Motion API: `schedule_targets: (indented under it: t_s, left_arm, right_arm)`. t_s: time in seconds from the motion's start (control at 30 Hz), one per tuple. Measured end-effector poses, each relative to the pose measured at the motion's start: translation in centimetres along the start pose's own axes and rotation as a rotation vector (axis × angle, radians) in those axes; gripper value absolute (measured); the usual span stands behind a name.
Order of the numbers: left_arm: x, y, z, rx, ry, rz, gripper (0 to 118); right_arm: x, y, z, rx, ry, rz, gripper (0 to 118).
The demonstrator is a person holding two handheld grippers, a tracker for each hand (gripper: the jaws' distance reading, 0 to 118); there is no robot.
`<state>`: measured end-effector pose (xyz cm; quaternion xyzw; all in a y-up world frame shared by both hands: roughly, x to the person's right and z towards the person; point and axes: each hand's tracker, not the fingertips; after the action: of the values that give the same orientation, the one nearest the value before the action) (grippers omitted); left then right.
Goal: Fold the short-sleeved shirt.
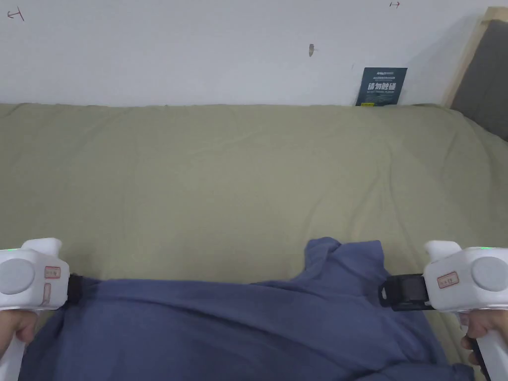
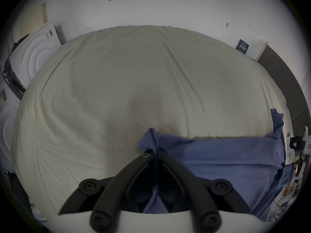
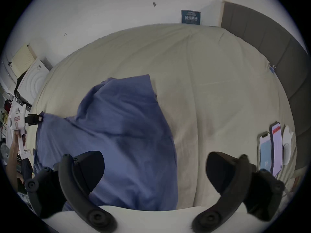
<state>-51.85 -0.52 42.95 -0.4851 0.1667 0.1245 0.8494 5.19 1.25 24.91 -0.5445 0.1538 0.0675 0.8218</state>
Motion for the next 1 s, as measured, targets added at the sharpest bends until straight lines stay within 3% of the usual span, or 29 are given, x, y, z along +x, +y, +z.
schedule_targets:
  t_s: [0.07,0.1,0.13,0.17,0.2,0.23,0.27,0.33,0.63,1.0]
  left_arm:
    - [0.2,-0.1,-0.1,-0.004,0.004,-0.010,0]
    - [-0.1,0.2,-0.3,-0.011,0.000,-0.010,0]
    - [-0.1,0.2,-0.3,-0.012,0.001,-0.013,0]
    - [0.0,0.1,-0.3,-0.013,0.002,-0.019,0]
    - [0.0,0.0,-0.2,-0.012,0.002,-0.025,0]
    - [-0.2,0.3,-0.3,-0.016,0.001,-0.027,0]
    - [-0.2,0.3,-0.3,-0.015,0.000,-0.029,0]
    - [-0.3,0.2,0.2,-0.013,-0.001,-0.022,0]
    - [-1.2,-1.7,5.8,0.058,-0.034,0.009,0]
    - [-3.8,-8.6,15.0,0.167,-0.094,0.055,0]
  right_arm:
    - [-0.1,0.7,-1.9,-0.047,-0.021,0.025,118]
    - [0.0,1.0,-2.4,-0.053,-0.059,0.033,110]
    - [0.1,1.2,-2.7,-0.049,-0.067,0.034,89]
    - [-0.1,1.1,-2.8,-0.042,-0.055,0.025,60]
    - [0.1,1.2,-2.5,-0.032,-0.053,0.001,47]
    - [0.2,1.3,-1.9,-0.013,-0.039,-0.012,15]
    - [0.4,1.3,-1.4,0.012,0.019,-0.004,3]
    - [0.2,0.6,0.0,0.040,0.005,-0.015,3]
    - [0.5,-2.4,7.2,0.175,0.102,-0.012,3]
    - [0.2,-10.8,15.4,0.268,0.164,0.006,3]
